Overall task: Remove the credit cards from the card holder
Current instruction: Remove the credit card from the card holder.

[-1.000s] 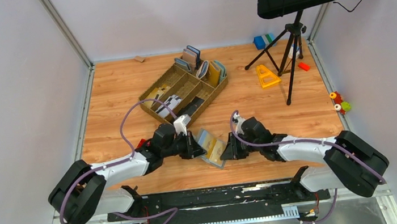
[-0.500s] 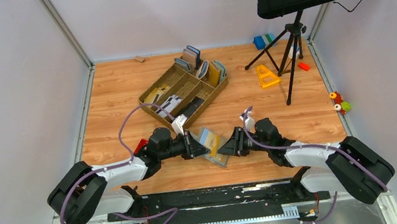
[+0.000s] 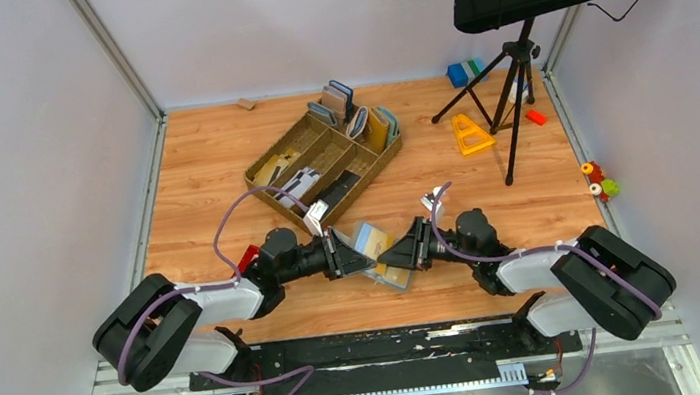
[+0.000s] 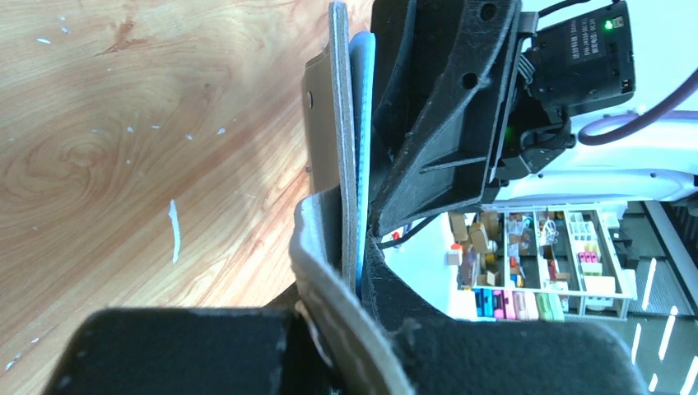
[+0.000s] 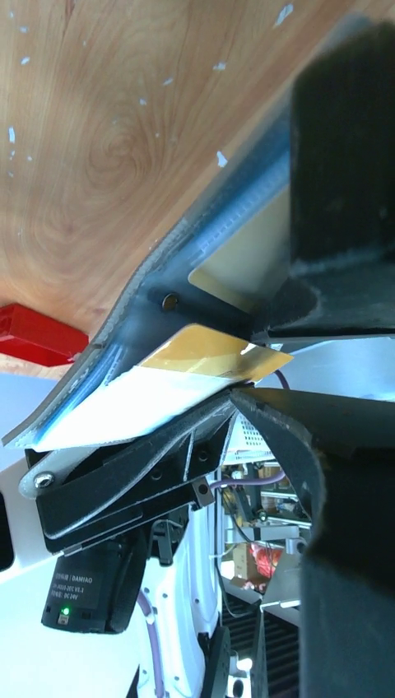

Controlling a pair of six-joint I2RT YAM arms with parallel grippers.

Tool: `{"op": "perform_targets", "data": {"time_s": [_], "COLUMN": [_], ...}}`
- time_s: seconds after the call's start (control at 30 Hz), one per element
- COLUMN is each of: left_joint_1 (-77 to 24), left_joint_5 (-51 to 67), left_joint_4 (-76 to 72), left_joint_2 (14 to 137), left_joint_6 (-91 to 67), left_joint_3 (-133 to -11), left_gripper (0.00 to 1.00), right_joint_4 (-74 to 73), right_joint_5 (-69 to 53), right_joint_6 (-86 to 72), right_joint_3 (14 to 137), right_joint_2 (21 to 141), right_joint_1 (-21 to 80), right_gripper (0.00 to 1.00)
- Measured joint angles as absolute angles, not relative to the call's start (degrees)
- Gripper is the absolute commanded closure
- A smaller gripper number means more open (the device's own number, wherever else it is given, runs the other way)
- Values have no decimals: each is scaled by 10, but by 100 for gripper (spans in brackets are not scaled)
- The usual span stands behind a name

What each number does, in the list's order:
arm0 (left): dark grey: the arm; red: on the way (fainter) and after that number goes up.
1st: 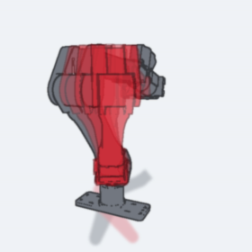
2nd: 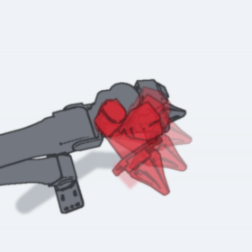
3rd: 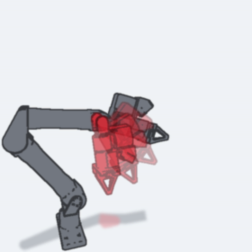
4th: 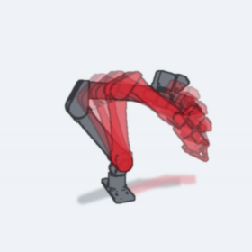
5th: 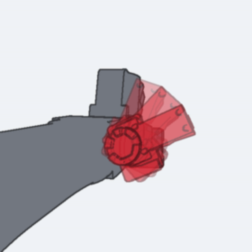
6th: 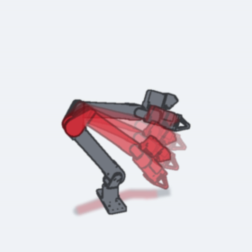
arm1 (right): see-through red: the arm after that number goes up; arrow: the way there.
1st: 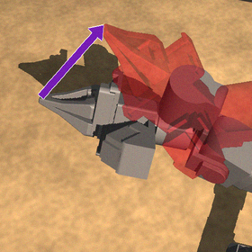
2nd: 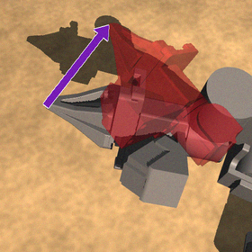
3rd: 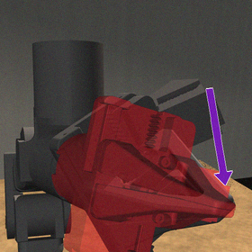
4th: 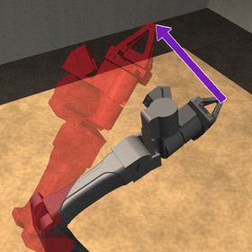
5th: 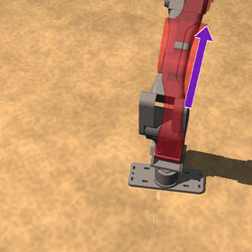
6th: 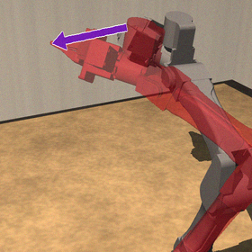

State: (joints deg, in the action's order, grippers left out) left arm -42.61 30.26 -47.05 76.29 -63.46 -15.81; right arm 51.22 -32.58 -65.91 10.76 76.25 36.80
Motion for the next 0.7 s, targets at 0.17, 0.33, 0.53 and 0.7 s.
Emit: {"op": "perform_targets", "data": {"time_s": [0.17, 0.33, 0.53, 0.7], "left_joint_1": [-425, -421, -423, -402], "left_joint_5": [310, 307, 294, 279], "left_joint_4": [-490, -502, -510, -500], "left_joint_2": [765, 770, 764, 728], "left_joint_6": [-642, -651, -655, -656], "left_joint_3": [-158, -147, -134, -107], "left_gripper": [93, 80, 79, 77], "right_joint_4": [559, 581, 586, 564], "right_joint_5": [-332, -342, -346, -346], "right_joint_6": [-679, -685, -677, -658], "right_joint_3": [102, 101, 94, 83], "right_joint_2": [783, 795, 795, 777], "right_joint_1": [366, 363, 363, 359], "right_gripper": [99, 100, 100, 100]}}
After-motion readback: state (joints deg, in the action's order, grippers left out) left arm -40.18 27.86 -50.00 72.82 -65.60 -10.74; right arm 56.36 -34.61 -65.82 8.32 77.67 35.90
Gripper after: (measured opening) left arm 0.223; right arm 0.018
